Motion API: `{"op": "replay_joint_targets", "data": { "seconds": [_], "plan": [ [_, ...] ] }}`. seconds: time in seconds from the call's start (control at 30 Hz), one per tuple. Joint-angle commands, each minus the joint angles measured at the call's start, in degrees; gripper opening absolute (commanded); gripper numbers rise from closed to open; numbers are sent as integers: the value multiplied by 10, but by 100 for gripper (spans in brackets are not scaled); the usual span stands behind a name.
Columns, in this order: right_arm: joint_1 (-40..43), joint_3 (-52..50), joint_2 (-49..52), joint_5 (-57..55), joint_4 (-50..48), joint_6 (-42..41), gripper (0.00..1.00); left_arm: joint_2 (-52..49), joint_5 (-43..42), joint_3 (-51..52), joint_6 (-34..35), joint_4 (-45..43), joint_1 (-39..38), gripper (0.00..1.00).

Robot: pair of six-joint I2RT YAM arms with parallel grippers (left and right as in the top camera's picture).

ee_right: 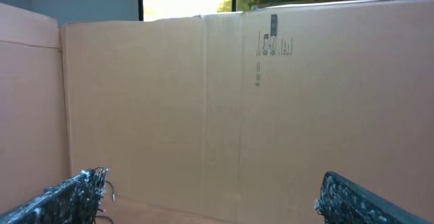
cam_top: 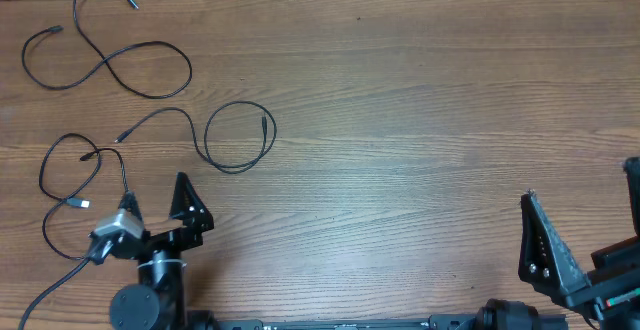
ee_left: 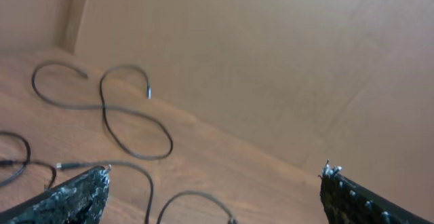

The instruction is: Untangle cables

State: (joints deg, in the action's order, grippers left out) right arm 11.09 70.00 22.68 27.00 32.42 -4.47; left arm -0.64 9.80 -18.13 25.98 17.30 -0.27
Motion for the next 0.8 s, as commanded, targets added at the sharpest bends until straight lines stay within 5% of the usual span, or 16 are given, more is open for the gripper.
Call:
{"op": "replay_joint_targets", "data": {
  "seconds": [0.0,0.2,0.77],
  "plan": [
    [-11,5,-8,2,-1,-2,100,4,-7,60,-14,-45,3,100],
    [-21,5,-8,1,-2,-2,100,4,-40,171,-99,-165,3,99],
    [-12,5,-20,1,5,-2,100,3,-54,179,-117,-132,3,100]
  ]
}}
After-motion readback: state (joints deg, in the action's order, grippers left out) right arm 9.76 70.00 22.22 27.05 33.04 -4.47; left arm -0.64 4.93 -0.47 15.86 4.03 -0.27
